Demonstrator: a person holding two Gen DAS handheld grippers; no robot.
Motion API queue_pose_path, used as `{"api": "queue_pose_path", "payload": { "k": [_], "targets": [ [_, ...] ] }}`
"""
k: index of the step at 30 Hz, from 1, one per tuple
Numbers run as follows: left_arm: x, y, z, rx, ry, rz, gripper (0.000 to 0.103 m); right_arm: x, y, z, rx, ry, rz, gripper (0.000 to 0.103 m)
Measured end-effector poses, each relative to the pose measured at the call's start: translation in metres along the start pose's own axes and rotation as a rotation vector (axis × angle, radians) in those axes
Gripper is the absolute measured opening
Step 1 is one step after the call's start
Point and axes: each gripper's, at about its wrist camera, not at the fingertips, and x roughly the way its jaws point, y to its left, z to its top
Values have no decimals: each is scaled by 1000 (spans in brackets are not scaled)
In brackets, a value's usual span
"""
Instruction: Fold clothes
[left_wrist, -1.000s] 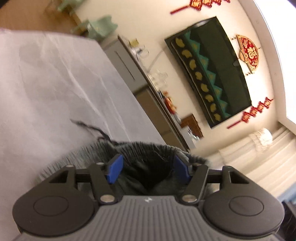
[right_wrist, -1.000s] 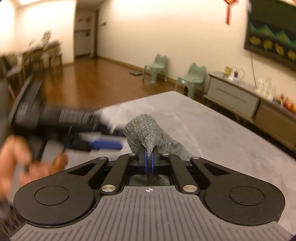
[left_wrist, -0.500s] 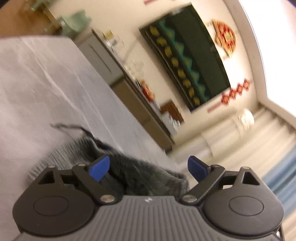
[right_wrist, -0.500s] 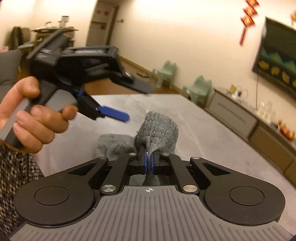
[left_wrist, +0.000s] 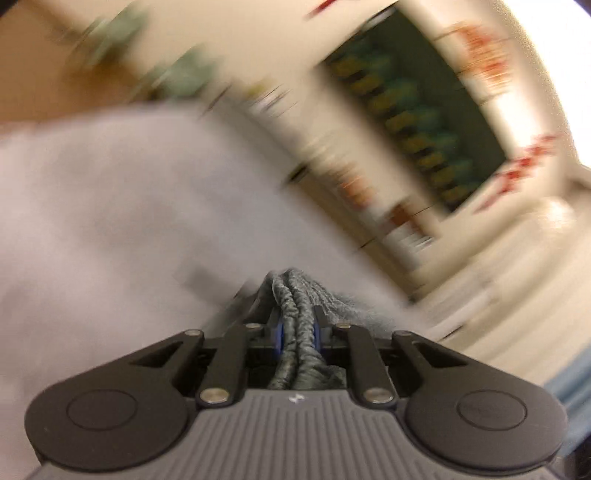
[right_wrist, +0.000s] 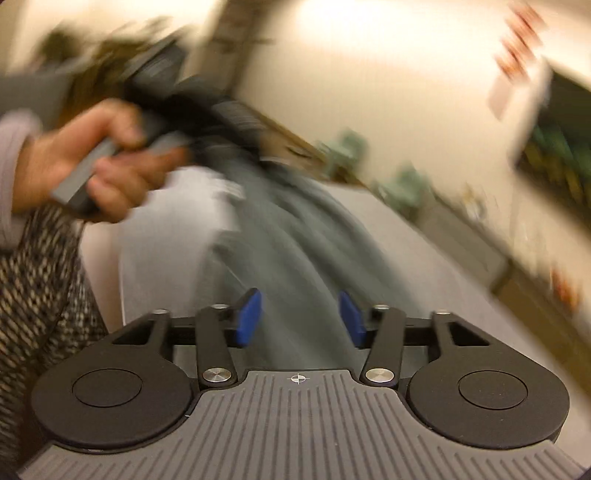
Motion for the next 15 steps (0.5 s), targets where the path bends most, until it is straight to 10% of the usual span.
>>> {"api": "queue_pose_path", "payload": {
  "k": [4,9,13,15],
  "targets": [
    [8,-1,-2,-20,24,-9,17,-8,-61,-50,237,176,-78,53],
    [4,-7,-2,-19,21,-25,58,-29,-30,-76,226,191,-37,56],
    [0,-9,-3,-9,16,-5,21,-24,25,-61,23,173,-18,54],
    [-2,-11,-4,-3,14,5,19,-12,43,-59,-71,218,-38,44]
  ]
}}
